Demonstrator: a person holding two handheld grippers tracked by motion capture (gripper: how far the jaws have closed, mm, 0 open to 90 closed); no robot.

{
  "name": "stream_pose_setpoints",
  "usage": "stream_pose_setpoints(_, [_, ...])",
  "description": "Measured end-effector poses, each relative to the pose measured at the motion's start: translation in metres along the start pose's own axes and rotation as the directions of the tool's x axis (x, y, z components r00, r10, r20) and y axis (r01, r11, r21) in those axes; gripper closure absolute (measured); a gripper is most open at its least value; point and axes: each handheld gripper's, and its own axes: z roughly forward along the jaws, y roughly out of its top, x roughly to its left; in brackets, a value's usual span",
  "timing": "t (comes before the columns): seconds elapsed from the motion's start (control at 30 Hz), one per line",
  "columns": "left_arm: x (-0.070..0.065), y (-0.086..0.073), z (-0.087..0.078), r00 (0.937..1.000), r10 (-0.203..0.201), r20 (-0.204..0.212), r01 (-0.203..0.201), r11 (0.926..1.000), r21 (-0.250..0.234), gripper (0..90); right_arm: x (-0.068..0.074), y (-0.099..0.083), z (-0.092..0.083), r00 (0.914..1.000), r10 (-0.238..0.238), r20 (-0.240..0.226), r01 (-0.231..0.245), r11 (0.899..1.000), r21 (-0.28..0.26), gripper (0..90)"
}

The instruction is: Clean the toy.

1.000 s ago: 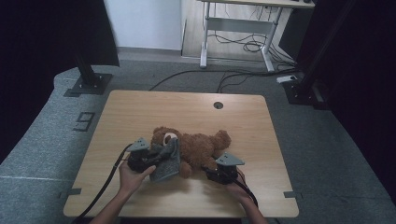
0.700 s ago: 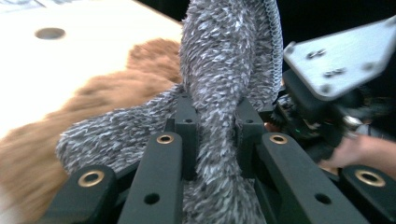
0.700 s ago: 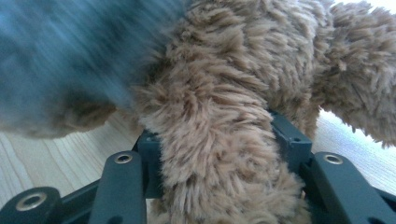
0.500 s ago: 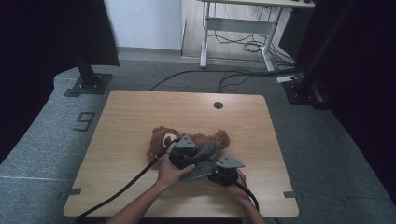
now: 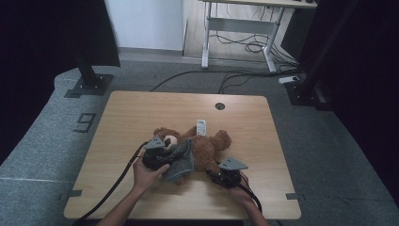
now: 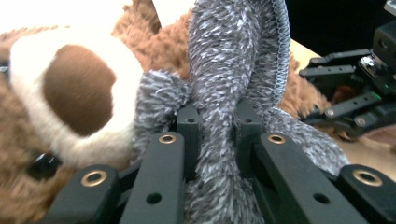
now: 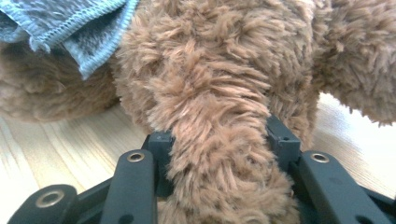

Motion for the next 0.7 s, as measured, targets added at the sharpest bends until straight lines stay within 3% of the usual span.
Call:
stream_pose_setpoints(0.13, [-0.002,-0.005,-0.008,0.9997,0.021,-0.014,-0.021,0.9998,-0.001,77.7,0.000,-0.001,-0.001,1.0000,-0.005,-0.003,0.005,1.000,0.003,56.4])
stream_pose_setpoints(0.23, [0.002,-0.008,-0.019,0.9996,0.013,-0.026,-0.013,0.9998,-0.015,77.7,-0.001,-0.001,-0.001,1.0000,-0.001,-0.003,0.001,1.000,0.003,56.5])
stream_pose_setpoints(0.33, [0.011,-0.012,-0.034,0.9963,0.007,-0.085,-0.010,0.9992,-0.038,77.6,-0.002,-0.001,-0.001,1.0000,0.008,-0.004,-0.008,1.000,0.000,56.6])
stream_pose_setpoints(0.43, [0.030,-0.016,-0.047,0.9906,-0.045,-0.129,0.038,0.9976,-0.058,77.1,-0.003,-0.001,0.000,0.9999,0.014,-0.006,-0.014,1.000,0.000,56.6])
stream_pose_setpoints(0.57, [0.056,-0.024,-0.059,0.9760,-0.123,-0.180,0.110,0.9909,-0.077,76.8,-0.003,-0.001,0.000,1.0000,0.007,-0.004,-0.007,1.000,-0.001,56.6])
stream_pose_setpoints(0.63, [0.064,-0.027,-0.063,0.9703,-0.158,-0.184,0.143,0.9855,-0.091,76.7,-0.003,-0.002,0.000,1.0000,0.008,-0.006,-0.008,1.000,-0.001,56.6])
stream_pose_setpoints(0.7, [0.063,-0.025,-0.066,0.9720,-0.166,-0.166,0.149,0.9828,-0.109,76.7,-0.004,-0.002,0.000,0.9999,0.011,-0.007,-0.011,1.000,-0.002,56.5])
